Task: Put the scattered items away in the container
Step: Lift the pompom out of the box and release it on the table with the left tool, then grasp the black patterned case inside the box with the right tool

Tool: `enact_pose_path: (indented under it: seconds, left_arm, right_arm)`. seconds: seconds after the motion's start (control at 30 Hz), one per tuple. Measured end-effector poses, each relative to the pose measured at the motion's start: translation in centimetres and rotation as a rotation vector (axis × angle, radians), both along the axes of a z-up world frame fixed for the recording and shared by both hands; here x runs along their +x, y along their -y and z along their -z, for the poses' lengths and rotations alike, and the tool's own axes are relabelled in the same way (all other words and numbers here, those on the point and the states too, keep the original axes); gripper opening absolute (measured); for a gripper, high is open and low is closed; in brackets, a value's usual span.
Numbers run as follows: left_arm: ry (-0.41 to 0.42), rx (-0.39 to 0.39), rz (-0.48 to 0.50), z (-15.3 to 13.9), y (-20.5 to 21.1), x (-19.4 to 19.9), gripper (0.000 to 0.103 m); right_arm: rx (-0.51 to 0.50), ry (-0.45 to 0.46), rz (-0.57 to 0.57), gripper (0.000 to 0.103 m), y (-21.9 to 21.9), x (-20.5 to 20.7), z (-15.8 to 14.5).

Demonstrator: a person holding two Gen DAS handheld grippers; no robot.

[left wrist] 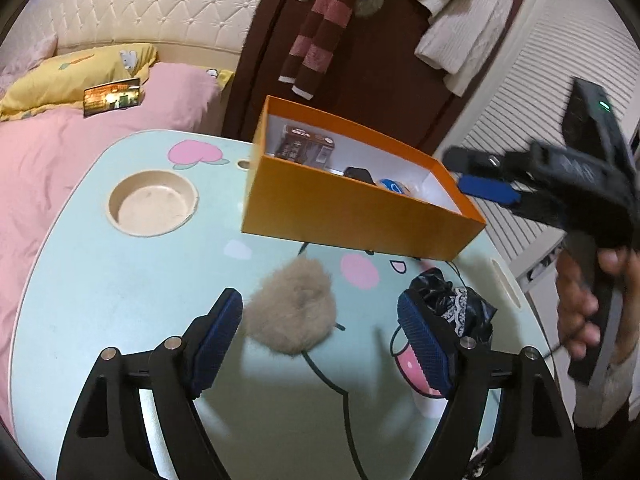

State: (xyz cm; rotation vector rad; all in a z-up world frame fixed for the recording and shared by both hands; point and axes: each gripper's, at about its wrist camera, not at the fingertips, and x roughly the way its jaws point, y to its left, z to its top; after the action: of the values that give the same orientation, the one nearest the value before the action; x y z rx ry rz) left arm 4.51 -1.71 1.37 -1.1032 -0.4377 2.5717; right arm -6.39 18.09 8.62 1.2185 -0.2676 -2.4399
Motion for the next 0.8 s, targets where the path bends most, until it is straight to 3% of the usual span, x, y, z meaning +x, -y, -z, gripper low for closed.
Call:
enact_pose_path:
  seconds: [0.2, 0.4, 0.47, 0.5, 0.63, 0.8]
  left_arm:
    - [0.005, 0.025, -0.025, 0.5, 0.8, 0.1, 0.08]
    - [0.018, 0.065, -0.034, 0.8, 1.5, 0.1, 0.08]
    - [0.021, 0.067, -0.039, 0.8, 1.6, 0.1, 0.08]
    - [0.02, 0.066, -0.042, 0.8, 1.7, 0.1, 0.08]
    - [0.023, 0.074, -0.047, 0.9, 2.0, 0.1, 0.08]
    - [0.032, 0.086, -0.057, 1.1, 2.2, 0.0, 0.08]
  right_arm:
    - [0.003, 0.154, -0.032, 0.057, 2.2, -4.7, 1.5]
    - [0.099, 0.255, -0.108, 0.056, 5.7, -6.9, 3.7]
    - [0.123, 0.278, -0.116, 0.044, 6.3, -7.4, 4.5]
    - [0.143, 0.293, -0.118, 0.032, 6.6, -7.6, 5.0]
    - [0.141, 0.287, -0.11, 0.03, 6.3, -7.8, 5.8]
    - [0.05, 0.259, -0.085, 0.027, 5.0, -7.4, 4.9]
